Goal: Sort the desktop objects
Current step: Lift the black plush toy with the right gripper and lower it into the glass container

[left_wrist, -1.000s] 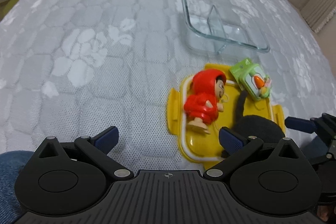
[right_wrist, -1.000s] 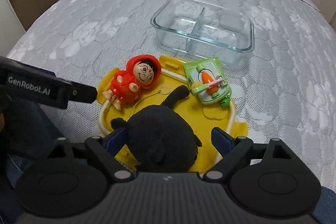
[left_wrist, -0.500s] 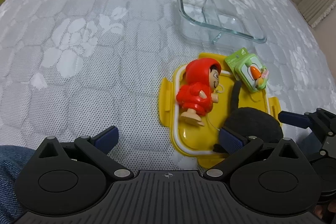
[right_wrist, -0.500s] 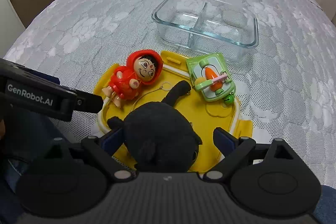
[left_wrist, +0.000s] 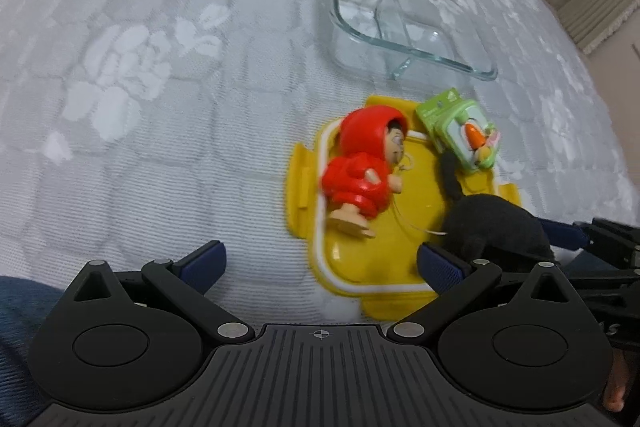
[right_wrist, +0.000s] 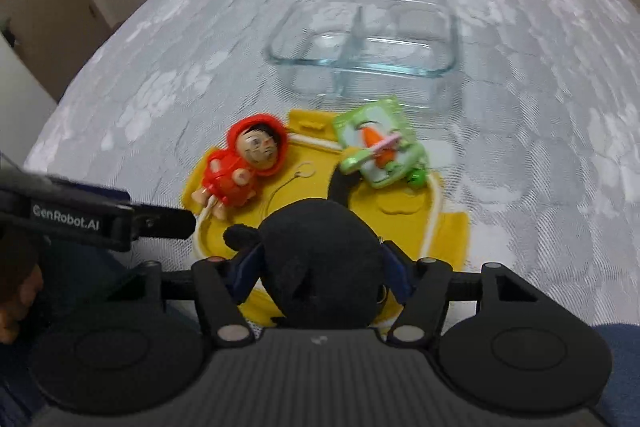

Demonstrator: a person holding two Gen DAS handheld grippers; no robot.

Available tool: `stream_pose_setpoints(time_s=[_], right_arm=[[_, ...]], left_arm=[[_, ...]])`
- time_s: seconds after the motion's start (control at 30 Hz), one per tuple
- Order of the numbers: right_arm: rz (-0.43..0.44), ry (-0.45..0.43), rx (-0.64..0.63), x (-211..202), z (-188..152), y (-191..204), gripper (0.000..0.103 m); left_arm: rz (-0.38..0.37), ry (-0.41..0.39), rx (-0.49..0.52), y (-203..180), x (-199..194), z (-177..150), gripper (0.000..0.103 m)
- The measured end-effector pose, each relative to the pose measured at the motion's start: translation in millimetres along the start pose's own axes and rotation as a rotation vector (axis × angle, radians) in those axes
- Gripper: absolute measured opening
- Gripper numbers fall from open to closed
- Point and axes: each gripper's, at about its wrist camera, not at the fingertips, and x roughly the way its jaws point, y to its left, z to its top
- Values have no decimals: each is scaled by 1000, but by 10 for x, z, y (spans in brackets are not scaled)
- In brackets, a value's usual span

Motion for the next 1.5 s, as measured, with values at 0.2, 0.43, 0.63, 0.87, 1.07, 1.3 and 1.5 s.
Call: stream_pose_setpoints(time_s=[0.2, 0.43, 0.63, 0.87, 1.07, 1.3, 1.5], right_arm=[[12, -55, 130, -312, 164, -390, 66], [38, -153, 215, -556, 583, -601, 66], [17, -253, 295, -421, 1083, -709, 66], [-38, -258, 323, 85, 1502, -682, 66], [-35, -338, 368, 214, 1601, -693, 67], [-89, -284, 307, 421, 1606, -646, 52], [-62, -253, 271, 485, 1683, -536, 45]], left_arm=[[44, -60, 61, -240, 105, 155, 103], [40, -128, 151, -375, 213, 174, 103], [36, -129, 182, -393, 286, 168, 103], [40, -108, 204, -421, 361, 174, 103], [28, -58, 156, -345, 454, 209, 103], [-6, -67, 130, -310, 459, 212, 103], [-12, -63, 116, -284, 468, 224, 103]])
